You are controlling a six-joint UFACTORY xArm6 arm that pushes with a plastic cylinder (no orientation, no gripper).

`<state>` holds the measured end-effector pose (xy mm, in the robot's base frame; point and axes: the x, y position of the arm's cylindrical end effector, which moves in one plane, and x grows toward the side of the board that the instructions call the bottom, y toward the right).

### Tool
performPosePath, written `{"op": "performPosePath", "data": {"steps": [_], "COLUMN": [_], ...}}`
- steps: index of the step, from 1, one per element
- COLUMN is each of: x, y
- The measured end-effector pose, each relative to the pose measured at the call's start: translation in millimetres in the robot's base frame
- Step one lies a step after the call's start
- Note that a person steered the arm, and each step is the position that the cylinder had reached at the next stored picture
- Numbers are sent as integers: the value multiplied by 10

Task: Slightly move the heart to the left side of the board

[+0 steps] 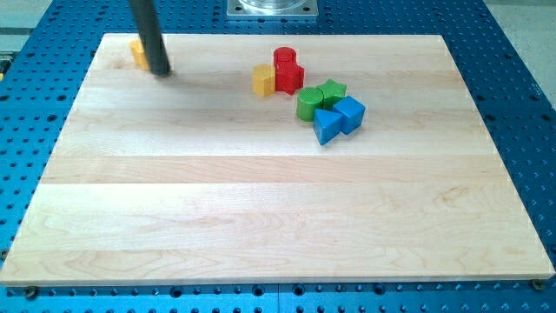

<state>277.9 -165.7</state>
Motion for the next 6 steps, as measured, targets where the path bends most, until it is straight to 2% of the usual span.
{"op": "performPosePath", "data": {"steps": [1, 2, 6], "x": [-233, -172, -75], "y": [2, -311, -337]}}
